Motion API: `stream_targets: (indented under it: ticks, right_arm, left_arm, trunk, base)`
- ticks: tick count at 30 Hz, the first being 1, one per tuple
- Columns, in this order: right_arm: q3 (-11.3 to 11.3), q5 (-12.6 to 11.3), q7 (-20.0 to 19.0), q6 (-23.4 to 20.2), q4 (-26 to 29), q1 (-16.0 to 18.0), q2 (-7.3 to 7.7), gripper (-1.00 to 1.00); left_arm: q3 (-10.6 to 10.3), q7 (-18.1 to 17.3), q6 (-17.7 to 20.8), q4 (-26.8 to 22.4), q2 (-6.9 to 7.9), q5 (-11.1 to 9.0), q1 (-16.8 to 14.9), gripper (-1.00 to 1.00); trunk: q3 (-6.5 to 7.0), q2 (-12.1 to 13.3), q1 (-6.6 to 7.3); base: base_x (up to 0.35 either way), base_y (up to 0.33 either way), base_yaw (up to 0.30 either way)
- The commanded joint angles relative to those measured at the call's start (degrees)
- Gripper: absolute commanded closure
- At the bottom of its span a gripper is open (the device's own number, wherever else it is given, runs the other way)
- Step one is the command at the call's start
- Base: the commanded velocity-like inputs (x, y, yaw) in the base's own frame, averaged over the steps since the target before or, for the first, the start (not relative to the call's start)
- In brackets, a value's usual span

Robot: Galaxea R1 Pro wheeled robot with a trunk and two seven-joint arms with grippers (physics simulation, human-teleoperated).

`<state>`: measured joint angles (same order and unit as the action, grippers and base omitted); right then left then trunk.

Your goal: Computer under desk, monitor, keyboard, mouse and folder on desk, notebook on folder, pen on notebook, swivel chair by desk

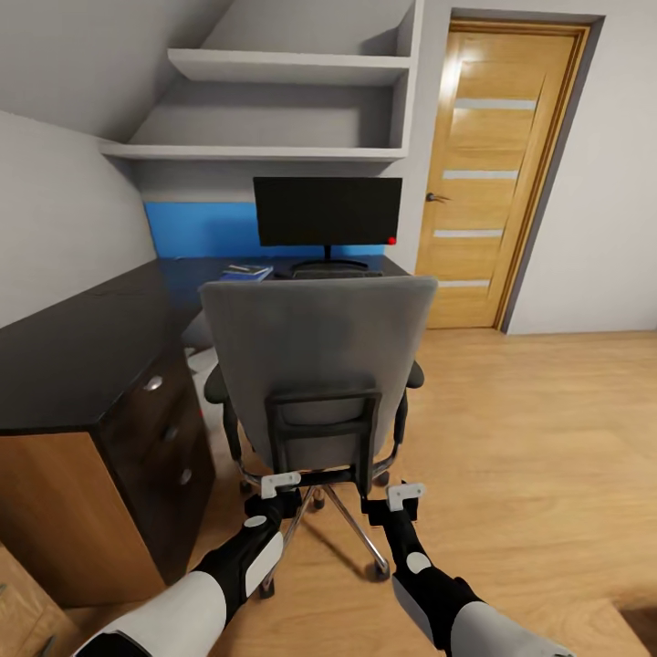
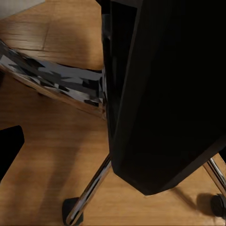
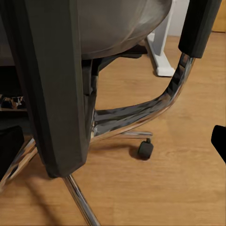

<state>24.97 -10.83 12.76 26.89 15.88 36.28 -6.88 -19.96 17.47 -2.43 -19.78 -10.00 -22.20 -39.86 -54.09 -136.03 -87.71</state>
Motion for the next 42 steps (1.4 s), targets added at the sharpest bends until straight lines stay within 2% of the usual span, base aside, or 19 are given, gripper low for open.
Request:
stream_targets:
  ticks: [1,42]
  right_arm:
    - [0.3,-0.7,0.3,0.3,-0.1,0.1,0.02,-1.0]
    - [0.2,-0.5,0.3,0.3,-1.2,0.1,0.29,-1.0]
  left_arm:
    - [-0.3,0.4,-0.3,0.1,0.0,-0.6,-0.1,-1.0]
    - [-0.3,0.5,0.1,0.1,0.0,-0.7,-0.1,-1.0]
  trunk:
    - [-0.05,0.0,-0.03]
    - [-0.05,0.0,-0.03]
  base:
    - [0.321,0.0,0.0]
    - [0.321,0.0,0.0]
